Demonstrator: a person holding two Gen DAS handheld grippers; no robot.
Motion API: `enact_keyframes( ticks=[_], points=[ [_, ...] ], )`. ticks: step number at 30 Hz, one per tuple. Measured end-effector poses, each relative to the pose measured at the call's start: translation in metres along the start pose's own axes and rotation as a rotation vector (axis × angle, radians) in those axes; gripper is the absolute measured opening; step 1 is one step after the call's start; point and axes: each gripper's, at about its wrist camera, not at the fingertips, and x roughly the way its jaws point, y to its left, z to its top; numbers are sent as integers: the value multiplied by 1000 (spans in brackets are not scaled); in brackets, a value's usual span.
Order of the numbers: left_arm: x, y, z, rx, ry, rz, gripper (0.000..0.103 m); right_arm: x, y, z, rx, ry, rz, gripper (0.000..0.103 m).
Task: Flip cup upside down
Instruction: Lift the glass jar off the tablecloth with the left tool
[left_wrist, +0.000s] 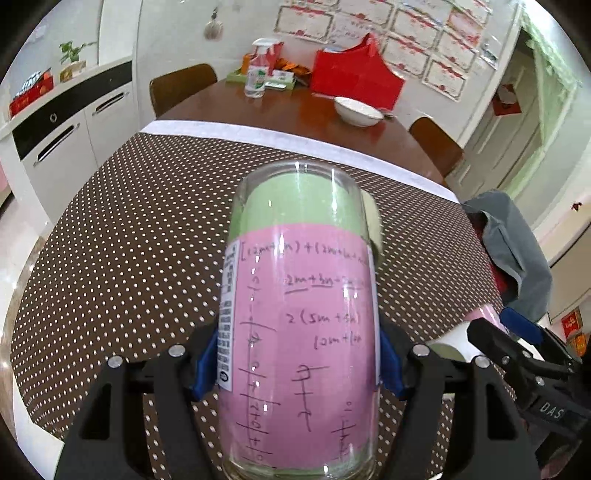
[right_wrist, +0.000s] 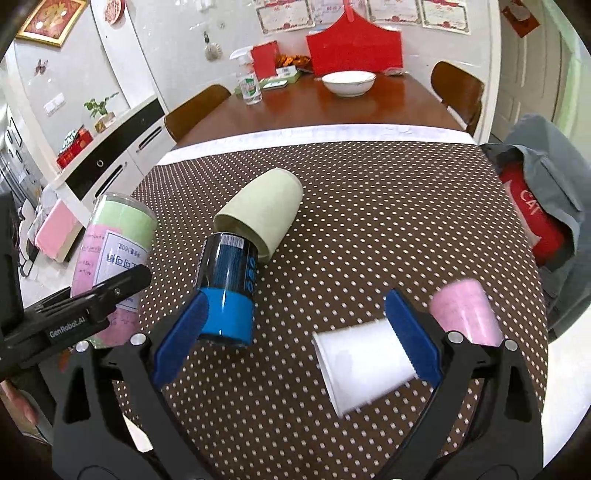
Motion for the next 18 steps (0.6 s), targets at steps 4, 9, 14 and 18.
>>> enact_keyframes(
  ticks=[4,9,14,18],
  points=[
    [-11,-16,-14,27,-5,-13,68,-15,-9,-13,16,-18,-4,94],
    [-19,-37,-38,56,5,-16,68,-28,-20,-28,35,-27,-8,94],
    [-16,-49,-59,79,37,-20,68,-33,-27,-43,35,-15,-16,94],
    [-9,-52,-70,90,71,-28,68,-33,-33,-55,57,-7,-17,94]
  ],
)
